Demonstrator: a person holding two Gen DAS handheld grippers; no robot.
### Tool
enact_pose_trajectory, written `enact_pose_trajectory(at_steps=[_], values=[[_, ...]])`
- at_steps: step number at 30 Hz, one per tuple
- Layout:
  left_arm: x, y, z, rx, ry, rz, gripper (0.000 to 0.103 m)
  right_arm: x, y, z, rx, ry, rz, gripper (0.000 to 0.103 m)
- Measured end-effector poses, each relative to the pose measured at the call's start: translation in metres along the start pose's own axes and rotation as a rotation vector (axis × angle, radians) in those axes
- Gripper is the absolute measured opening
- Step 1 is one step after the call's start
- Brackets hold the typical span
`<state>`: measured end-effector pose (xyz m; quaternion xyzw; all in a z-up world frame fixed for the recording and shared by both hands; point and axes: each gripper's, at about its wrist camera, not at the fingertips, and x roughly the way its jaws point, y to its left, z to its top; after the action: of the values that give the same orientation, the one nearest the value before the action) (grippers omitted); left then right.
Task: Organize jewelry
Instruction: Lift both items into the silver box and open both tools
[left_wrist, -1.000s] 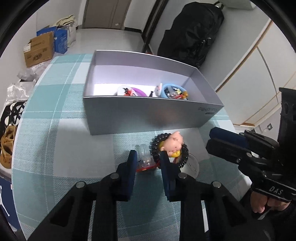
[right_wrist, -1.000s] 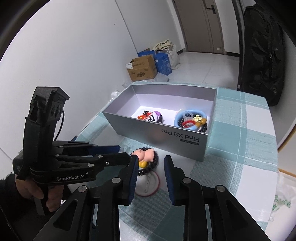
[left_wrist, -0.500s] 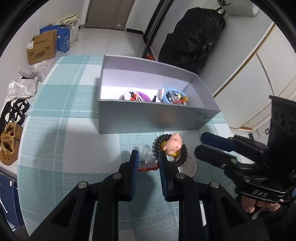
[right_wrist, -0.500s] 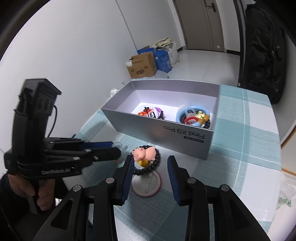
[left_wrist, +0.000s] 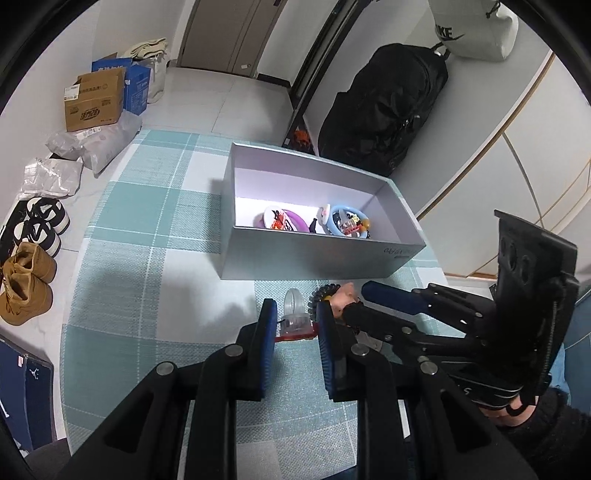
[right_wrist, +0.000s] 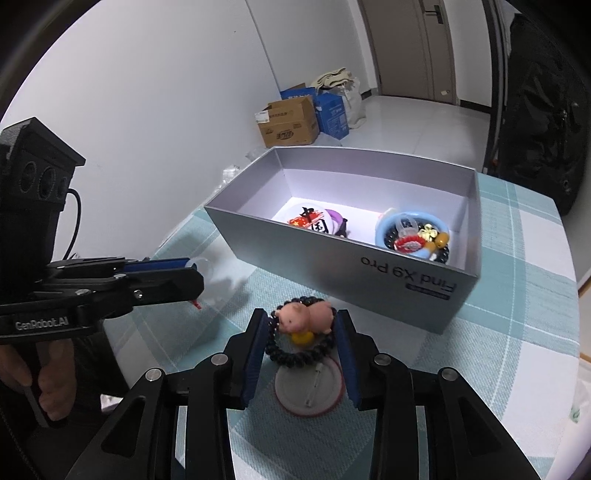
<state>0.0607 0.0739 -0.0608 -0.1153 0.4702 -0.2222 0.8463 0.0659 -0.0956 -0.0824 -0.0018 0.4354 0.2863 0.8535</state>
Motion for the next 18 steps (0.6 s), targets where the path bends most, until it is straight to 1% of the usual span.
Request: enact_pose_trajectory(at_steps=[5, 14, 17, 18], values=[[-0.0044, 0.0043, 0.0001, -0.013, -0.011, -0.009, 0.017, 0.007, 0.0019, -0.0001, -0.014, 0.012, -0.015, 0.036], [-0.0068, 0.0065, 0.0003, -0.017, -0.017, -0.016, 0.017, 0.0106, 0.0077, 0.0018, -0.067, 0.008, -0.057, 0.036], [-0.0074, 0.0064, 0.0006, -0.018, -0.023, -0.013, 0.017, 0.0114, 0.0098, 0.0016, -0.082, 0.006, -0.065, 0.034], [-0.0077, 0.0065, 0.0007, -0.02, -0.024, -0.013, 0.017, 0.0109, 0.0098, 0.0019, -0.083, 0.004, -0.064, 0.031]])
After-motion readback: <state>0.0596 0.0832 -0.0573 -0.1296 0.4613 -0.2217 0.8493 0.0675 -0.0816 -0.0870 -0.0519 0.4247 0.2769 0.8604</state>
